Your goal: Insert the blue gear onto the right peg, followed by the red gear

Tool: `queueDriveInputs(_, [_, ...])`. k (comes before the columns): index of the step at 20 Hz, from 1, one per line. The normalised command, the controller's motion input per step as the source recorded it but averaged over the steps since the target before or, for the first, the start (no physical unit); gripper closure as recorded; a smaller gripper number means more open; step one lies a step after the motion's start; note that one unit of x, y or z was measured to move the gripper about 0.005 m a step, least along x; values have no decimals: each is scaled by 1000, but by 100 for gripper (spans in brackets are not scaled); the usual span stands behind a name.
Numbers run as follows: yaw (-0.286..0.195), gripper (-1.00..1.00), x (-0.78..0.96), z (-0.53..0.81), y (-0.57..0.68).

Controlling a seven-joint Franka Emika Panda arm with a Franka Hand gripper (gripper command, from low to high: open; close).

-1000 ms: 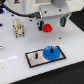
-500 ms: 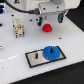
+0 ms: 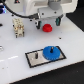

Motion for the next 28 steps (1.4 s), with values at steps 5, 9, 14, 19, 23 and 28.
queueDriveInputs(5, [0,-100,-261,-282,52])
queueDriveInputs(9, [0,100,-273,-142,76])
queueDriveInputs(14, [0,100,-236,-66,64])
queueDriveInputs(19, [0,100,-217,-29,28])
queueDriveInputs(23, [0,100,-131,57,50])
queueDriveInputs(28, [0,100,55,483,31])
